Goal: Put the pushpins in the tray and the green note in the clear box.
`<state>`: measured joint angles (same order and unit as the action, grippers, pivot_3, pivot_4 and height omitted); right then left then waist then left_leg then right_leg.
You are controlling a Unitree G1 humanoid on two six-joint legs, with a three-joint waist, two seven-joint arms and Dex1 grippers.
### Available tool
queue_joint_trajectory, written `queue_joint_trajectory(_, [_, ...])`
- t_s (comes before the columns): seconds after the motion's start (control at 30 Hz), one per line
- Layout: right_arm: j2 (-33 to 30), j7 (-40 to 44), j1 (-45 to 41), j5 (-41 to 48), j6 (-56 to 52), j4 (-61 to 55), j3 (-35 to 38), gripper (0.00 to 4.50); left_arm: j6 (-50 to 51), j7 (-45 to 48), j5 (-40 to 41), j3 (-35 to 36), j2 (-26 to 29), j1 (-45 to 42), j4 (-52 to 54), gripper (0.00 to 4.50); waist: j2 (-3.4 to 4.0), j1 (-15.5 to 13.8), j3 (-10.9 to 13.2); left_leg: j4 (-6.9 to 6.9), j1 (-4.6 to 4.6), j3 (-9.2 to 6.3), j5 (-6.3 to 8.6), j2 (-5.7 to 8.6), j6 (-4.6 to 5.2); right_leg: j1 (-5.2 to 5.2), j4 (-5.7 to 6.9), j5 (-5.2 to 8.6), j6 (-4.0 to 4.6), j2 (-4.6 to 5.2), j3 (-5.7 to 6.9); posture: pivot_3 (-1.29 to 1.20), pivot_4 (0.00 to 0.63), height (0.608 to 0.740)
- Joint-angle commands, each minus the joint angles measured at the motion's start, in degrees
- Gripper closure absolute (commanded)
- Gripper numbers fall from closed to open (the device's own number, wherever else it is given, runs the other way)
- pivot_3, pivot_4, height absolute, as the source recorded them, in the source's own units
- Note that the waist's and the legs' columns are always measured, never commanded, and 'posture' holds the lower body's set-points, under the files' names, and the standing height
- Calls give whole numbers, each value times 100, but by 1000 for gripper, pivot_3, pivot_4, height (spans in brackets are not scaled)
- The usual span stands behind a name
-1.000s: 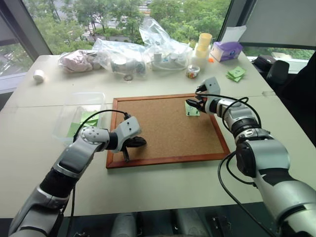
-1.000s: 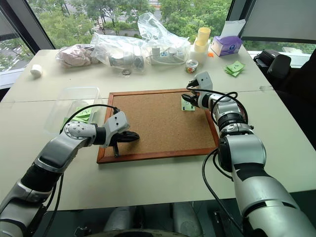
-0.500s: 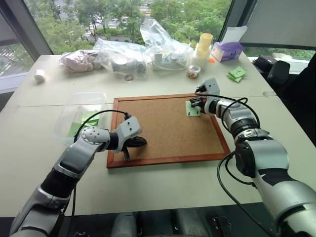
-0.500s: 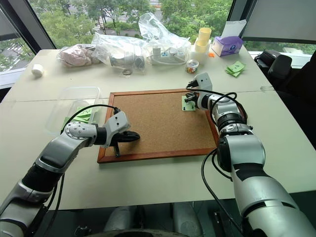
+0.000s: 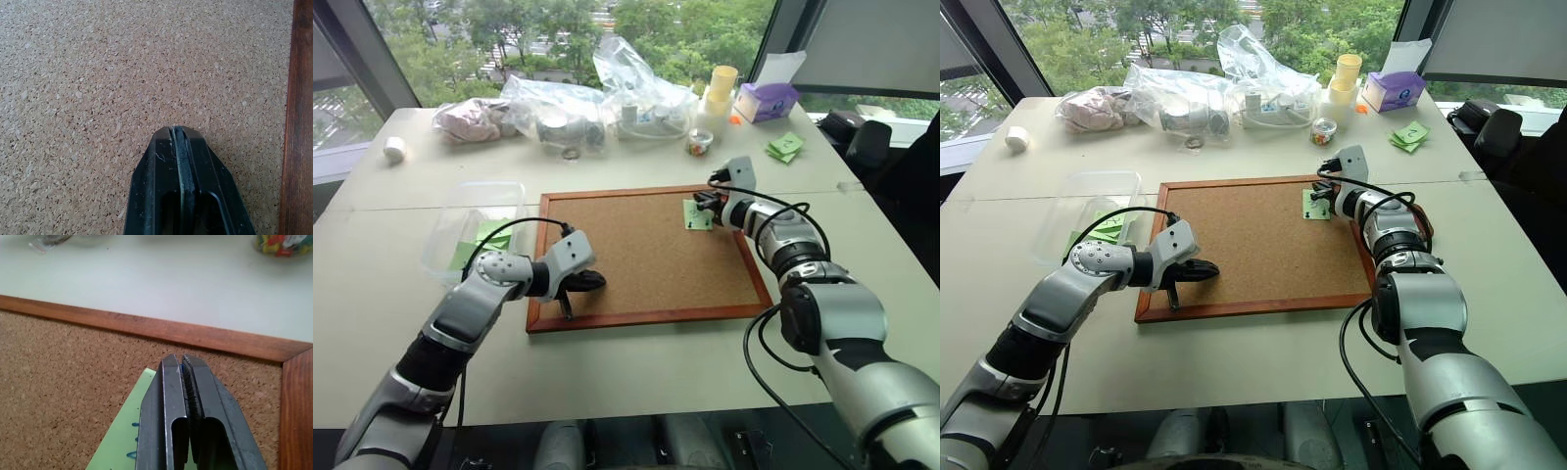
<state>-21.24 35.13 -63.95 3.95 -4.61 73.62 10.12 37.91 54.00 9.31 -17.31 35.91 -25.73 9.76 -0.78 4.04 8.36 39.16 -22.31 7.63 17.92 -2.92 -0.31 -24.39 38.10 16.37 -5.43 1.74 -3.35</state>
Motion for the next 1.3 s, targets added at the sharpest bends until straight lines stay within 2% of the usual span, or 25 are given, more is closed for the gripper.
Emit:
queue_joint_trajectory(0.03, [-47,-4,-160,146,129,-259,131,4450,127,97,-126,-346,34,156,-188,4500,2,3,-1,0,1,0,0,0,0,1,0,0,0,0,0,0,150,738])
queue_joint_trajectory(0.1, [-54,-56,-172,167,141,-256,167,4450,135,94,-127,-341,31,155,-186,4500,2,2,-1,0,2,0,0,0,0,2,0,0,0,0,0,0,150,738])
queue_joint_trajectory(0.27, [-133,-91,-229,201,165,-279,188,2041,142,75,-119,-324,23,181,-173,4500,2,2,-1,0,2,0,0,0,0,2,0,0,0,0,0,0,150,738])
queue_joint_trajectory(0.3, [-157,-88,-238,212,160,-295,203,1670,143,72,-116,-321,21,188,-171,4500,2,2,-1,0,2,0,0,0,0,3,0,0,0,0,0,0,150,738])
queue_joint_trajectory(0.4, [-227,-102,-253,267,163,-343,261,45,142,71,-111,-320,15,199,-171,4500,2,1,-1,0,2,0,0,0,0,3,0,0,0,0,0,0,150,738])
queue_joint_trajectory(0.67, [-252,48,-55,257,33,-535,169,11,126,81,-109,-365,-59,159,-215,4500,8,-3,-5,0,4,0,0,0,0,5,0,0,0,0,0,0,150,738])
queue_joint_trajectory(0.9, [-64,-390,-65,-135,-26,-306,-236,11,82,116,-135,-363,-87,113,-287,4500,9,-8,-6,1,5,-1,0,2,0,7,0,0,0,2,0,0,150,738])
queue_joint_trajectory(1.3, [94,-572,-187,-291,-279,-61,-320,11,176,46,-69,-292,-72,280,-82,4500,10,-4,-6,1,5,-2,0,2,0,7,0,0,0,2,0,0,150,738])
